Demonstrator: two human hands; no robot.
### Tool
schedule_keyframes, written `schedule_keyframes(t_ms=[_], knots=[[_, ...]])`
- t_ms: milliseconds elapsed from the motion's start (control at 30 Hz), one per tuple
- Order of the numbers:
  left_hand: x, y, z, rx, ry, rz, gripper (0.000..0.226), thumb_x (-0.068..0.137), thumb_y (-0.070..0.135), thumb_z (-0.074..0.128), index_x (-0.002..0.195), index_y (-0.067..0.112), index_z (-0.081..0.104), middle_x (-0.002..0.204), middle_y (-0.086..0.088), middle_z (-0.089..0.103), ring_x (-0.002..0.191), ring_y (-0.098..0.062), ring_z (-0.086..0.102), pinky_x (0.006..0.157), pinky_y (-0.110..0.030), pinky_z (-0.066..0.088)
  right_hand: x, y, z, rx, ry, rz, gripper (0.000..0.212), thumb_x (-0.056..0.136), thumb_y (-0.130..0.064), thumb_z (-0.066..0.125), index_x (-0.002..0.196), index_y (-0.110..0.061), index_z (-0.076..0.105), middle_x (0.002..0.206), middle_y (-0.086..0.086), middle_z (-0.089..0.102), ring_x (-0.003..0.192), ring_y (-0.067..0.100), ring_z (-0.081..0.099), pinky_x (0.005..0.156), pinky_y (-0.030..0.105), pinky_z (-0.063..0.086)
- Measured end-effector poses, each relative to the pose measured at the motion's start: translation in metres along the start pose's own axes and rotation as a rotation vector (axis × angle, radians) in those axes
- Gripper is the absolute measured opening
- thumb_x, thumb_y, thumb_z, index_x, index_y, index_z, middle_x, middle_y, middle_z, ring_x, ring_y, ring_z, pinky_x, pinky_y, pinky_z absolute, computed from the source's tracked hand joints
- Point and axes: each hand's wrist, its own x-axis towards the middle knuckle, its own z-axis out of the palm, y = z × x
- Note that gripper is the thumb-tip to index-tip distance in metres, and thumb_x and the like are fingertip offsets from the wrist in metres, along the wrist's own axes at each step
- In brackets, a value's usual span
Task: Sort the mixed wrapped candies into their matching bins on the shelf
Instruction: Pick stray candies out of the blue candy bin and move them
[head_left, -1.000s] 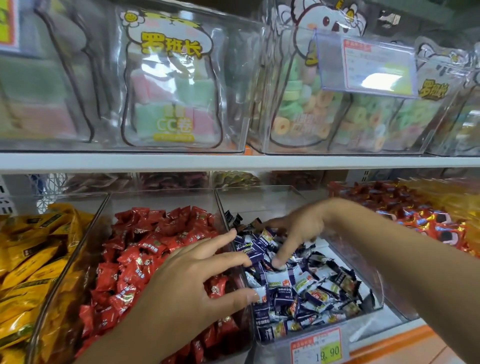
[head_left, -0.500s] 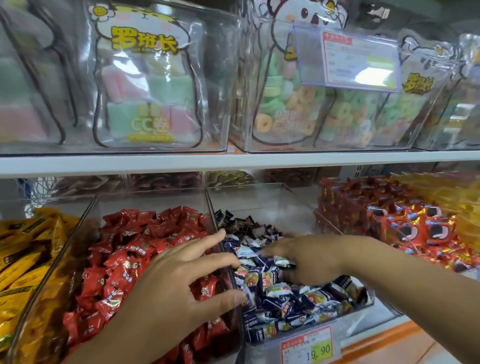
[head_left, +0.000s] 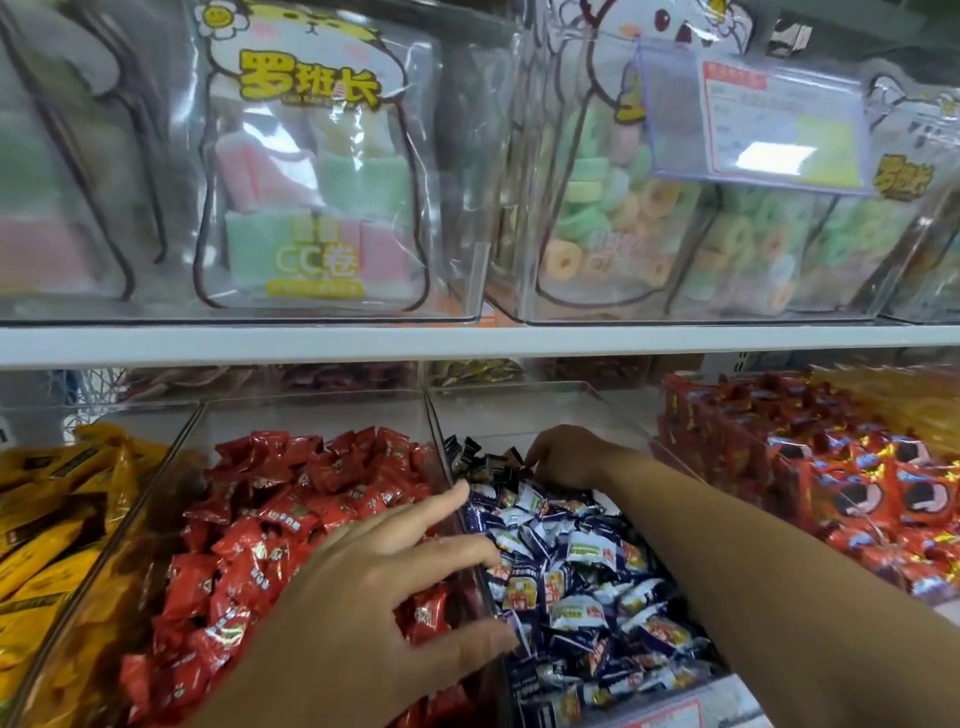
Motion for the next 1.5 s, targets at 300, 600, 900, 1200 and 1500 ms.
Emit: schedule_keyframes(t_ms=[300, 600, 900, 1200, 1500], knots=[[-0.001, -0.001, 0.002, 0.004, 0.022, 0.014, 0.062, 0.055, 0.097, 0.015, 0.113, 0.081, 0.028, 0.134, 0.057, -0.015, 0.121, 0.028, -0.007, 0.107, -0.027, 0.007, -0.007, -0.006, 0.01, 0.067, 0.038, 0.011, 0.028, 0.095, -0.009, 0.052, 0.119, -0.01, 0.068, 0.134, 0.013, 0.056, 0.12, 0.027, 0.053, 0.096, 0.026, 0.042], [-0.003, -0.001, 0.0, -0.031, 0.035, 0.005, 0.062, 0.056, 0.098, 0.018, 0.114, 0.08, 0.03, 0.135, 0.057, -0.01, 0.133, 0.017, 0.007, 0.112, -0.033, 0.01, -0.055, -0.01, -0.041, 0.559, 0.164, -0.027, 0.011, 0.086, -0.019, 0.07, 0.081, -0.014, 0.062, 0.085, -0.002, 0.063, 0.081, 0.011, 0.06, 0.072, 0.023, 0.054], [-0.005, -0.002, 0.003, -0.075, 0.074, 0.021, 0.055, 0.065, 0.093, 0.032, 0.117, 0.075, 0.036, 0.137, 0.056, -0.003, 0.128, 0.023, 0.006, 0.111, -0.029, 0.013, -0.092, -0.077, -0.066, 0.958, -0.012, -0.283, 0.006, 0.089, -0.009, 0.063, 0.094, -0.012, 0.06, 0.098, 0.007, 0.074, 0.097, 0.023, 0.069, 0.089, 0.036, 0.055], [-0.006, -0.002, 0.003, -0.051, 0.073, 0.015, 0.054, 0.062, 0.095, 0.025, 0.114, 0.08, 0.031, 0.137, 0.056, -0.006, 0.133, 0.019, 0.007, 0.112, -0.028, 0.013, -0.108, -0.048, -0.049, -0.098, -0.578, -0.077, 0.097, 0.077, -0.053, 0.072, 0.149, -0.049, 0.007, 0.161, -0.008, 0.005, 0.147, 0.022, 0.01, 0.117, 0.049, 0.015], [-0.005, -0.005, 0.002, -0.057, 0.067, 0.028, 0.059, 0.061, 0.096, 0.026, 0.116, 0.078, 0.032, 0.137, 0.056, -0.003, 0.123, 0.03, -0.001, 0.104, -0.024, 0.014, -0.05, -0.019, -0.013, -0.001, -0.082, -0.047, 0.097, 0.071, -0.045, 0.08, 0.15, -0.03, 0.026, 0.155, 0.004, 0.026, 0.136, 0.029, 0.035, 0.11, 0.038, 0.035]])
